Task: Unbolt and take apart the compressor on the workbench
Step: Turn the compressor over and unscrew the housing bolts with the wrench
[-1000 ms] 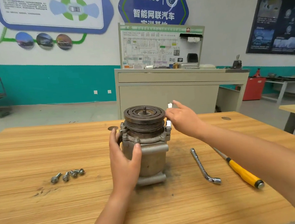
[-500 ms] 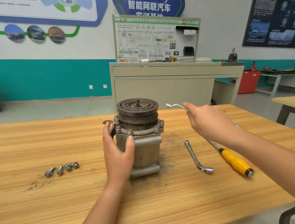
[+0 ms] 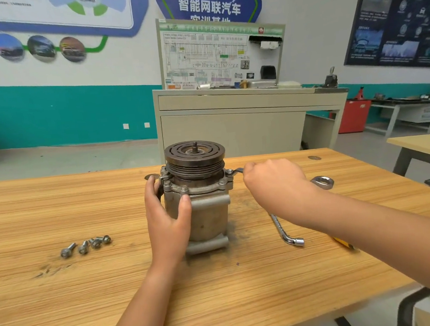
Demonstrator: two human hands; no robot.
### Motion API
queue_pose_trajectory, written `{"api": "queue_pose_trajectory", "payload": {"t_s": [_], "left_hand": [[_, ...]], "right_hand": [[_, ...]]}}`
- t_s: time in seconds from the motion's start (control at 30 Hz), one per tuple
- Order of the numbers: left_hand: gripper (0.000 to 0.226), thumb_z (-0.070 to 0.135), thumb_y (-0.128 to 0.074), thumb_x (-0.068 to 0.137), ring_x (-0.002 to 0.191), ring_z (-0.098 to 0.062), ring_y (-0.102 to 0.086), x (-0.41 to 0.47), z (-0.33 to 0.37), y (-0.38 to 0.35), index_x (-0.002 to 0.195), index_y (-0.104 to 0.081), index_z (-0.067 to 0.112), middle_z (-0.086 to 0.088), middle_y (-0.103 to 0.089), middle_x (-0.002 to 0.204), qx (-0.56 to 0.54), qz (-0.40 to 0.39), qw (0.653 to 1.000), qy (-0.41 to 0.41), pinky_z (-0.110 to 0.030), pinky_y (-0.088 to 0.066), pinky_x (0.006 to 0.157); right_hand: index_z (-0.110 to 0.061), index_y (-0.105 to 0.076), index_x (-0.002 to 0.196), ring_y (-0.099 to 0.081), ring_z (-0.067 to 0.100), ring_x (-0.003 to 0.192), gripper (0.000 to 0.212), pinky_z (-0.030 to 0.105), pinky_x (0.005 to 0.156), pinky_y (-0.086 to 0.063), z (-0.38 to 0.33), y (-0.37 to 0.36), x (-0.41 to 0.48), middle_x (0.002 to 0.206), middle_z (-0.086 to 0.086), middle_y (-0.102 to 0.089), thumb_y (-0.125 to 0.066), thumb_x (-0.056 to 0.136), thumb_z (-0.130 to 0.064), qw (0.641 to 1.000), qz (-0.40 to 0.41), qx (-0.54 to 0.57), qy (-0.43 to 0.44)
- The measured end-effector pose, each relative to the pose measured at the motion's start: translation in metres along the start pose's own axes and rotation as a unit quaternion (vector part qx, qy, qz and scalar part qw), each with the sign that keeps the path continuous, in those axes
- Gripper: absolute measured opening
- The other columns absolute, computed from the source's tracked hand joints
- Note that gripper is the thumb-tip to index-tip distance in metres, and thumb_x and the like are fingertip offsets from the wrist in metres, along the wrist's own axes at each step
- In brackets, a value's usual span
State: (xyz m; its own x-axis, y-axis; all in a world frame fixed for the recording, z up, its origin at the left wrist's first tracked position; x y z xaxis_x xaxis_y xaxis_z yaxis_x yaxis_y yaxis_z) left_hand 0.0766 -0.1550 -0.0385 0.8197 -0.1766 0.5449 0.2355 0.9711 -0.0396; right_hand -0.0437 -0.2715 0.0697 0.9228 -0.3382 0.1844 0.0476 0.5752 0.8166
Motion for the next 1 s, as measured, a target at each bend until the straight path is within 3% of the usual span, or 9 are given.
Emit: {"api": "queue_pose_trajectory", "payload": {"t_s": [0.17, 0.33, 0.37, 0.43, 0.53, 0.67, 0.8, 0.87, 1.0], "left_hand": [[0.073, 0.053, -0.049, 0.075, 0.129, 0.003, -0.034, -0.001, -0.001, 0.000, 0.141, -0.019, 0.042, 0.015, -0.037, 0.139, 0.000, -0.003, 1.000, 0.003, -0.035, -0.032, 0.111], [0.069, 0.044, -0.051, 0.079, 0.130, 0.000, -0.034, -0.001, 0.002, -0.001, 0.140, -0.019, 0.042, 0.013, -0.037, 0.140, 0.000, -0.005, 1.000, 0.000, -0.038, -0.032, 0.111], [0.068, 0.044, -0.051, 0.079, 0.130, 0.001, -0.034, -0.001, 0.002, -0.001, 0.139, -0.019, 0.043, 0.013, -0.037, 0.140, 0.001, -0.006, 1.000, -0.001, -0.037, -0.032, 0.111], [0.067, 0.044, -0.051, 0.079, 0.130, 0.002, -0.033, -0.001, 0.002, 0.000, 0.137, -0.018, 0.046, 0.014, -0.037, 0.140, 0.002, -0.008, 1.000, -0.001, -0.038, -0.032, 0.111], [0.066, 0.044, -0.051, 0.079, 0.130, 0.002, -0.034, -0.001, 0.002, 0.000, 0.136, -0.018, 0.047, 0.015, -0.037, 0.140, 0.005, -0.008, 1.000, -0.003, -0.039, -0.033, 0.111], [0.066, 0.045, -0.051, 0.079, 0.130, 0.003, -0.033, -0.001, 0.002, 0.000, 0.136, -0.019, 0.048, 0.018, -0.037, 0.139, 0.007, -0.009, 1.000, 0.000, -0.038, -0.033, 0.111], [0.070, 0.045, -0.050, 0.079, 0.129, 0.004, -0.032, 0.000, 0.000, 0.000, 0.142, -0.020, 0.041, 0.019, -0.035, 0.137, 0.010, -0.005, 1.000, 0.004, -0.036, -0.031, 0.111], [0.071, 0.045, -0.050, 0.079, 0.129, 0.004, -0.032, 0.000, -0.001, 0.000, 0.143, -0.020, 0.037, 0.018, -0.034, 0.137, 0.008, -0.004, 1.000, 0.004, -0.034, -0.031, 0.111], [0.075, 0.051, -0.049, 0.076, 0.130, 0.004, -0.031, 0.000, -0.002, 0.000, 0.144, -0.020, 0.037, 0.018, -0.034, 0.138, 0.007, -0.005, 1.000, 0.005, -0.029, -0.029, 0.110]], "right_hand": [[-0.001, -0.026, 0.136, -0.035, 0.013, 0.049, 0.049, 0.024, 0.039, -0.027, 0.018, -0.022, 0.002, 0.060, -0.002, -0.036, -0.038, 0.088, 0.001, 0.999, 0.014, 0.010, 0.043], [-0.010, -0.043, 0.117, -0.037, 0.012, 0.049, 0.026, 0.024, 0.042, -0.025, 0.045, -0.022, 0.036, 0.061, -0.003, -0.039, -0.040, 0.092, -0.001, 0.994, 0.043, -0.069, 0.066], [-0.009, -0.046, 0.114, -0.046, 0.015, 0.055, 0.024, 0.026, 0.047, -0.034, 0.045, -0.023, 0.048, 0.066, -0.002, -0.047, -0.041, 0.092, -0.001, 0.994, 0.055, -0.066, 0.068], [-0.009, -0.050, 0.114, -0.059, 0.022, 0.086, 0.025, 0.031, 0.078, -0.043, 0.038, -0.031, 0.074, 0.093, 0.003, -0.063, -0.042, 0.092, 0.000, 0.992, 0.095, -0.032, 0.081], [-0.012, -0.053, 0.121, -0.052, 0.019, 0.114, 0.032, 0.026, 0.101, -0.026, 0.020, -0.037, 0.101, 0.123, 0.002, -0.058, -0.037, 0.094, -0.004, 0.975, 0.182, 0.048, 0.114], [-0.010, -0.054, 0.121, -0.056, 0.022, 0.107, 0.032, 0.030, 0.084, -0.043, 0.023, -0.042, 0.099, 0.118, 0.005, -0.061, -0.038, 0.094, -0.003, 0.968, 0.200, 0.130, 0.081], [-0.006, -0.046, 0.118, -0.058, 0.030, 0.068, 0.025, 0.036, 0.058, -0.043, 0.055, -0.041, 0.057, 0.076, 0.008, -0.059, -0.034, 0.100, -0.017, 0.911, 0.231, 0.339, -0.050], [-0.009, -0.047, 0.117, -0.050, 0.021, 0.057, 0.025, 0.031, 0.051, -0.036, 0.059, -0.038, 0.036, 0.067, 0.001, -0.052, -0.032, 0.100, -0.021, 0.901, 0.189, 0.385, -0.063], [-0.013, -0.053, 0.106, -0.046, 0.011, 0.060, 0.021, 0.026, 0.046, -0.029, 0.049, -0.032, 0.006, 0.072, -0.003, -0.048, -0.035, 0.098, -0.021, 0.944, 0.037, 0.325, -0.042]]}}
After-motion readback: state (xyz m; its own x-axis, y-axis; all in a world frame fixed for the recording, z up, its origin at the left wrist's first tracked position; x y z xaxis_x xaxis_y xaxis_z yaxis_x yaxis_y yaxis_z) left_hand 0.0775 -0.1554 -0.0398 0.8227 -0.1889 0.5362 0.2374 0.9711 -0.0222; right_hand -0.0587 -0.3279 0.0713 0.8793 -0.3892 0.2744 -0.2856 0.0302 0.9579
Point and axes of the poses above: each hand's wrist, its own x-axis towards the middle knuckle, its own y-axis out of the back of the hand, z = x × y, the point moved 4 cm from there along x, towards the middle knuckle
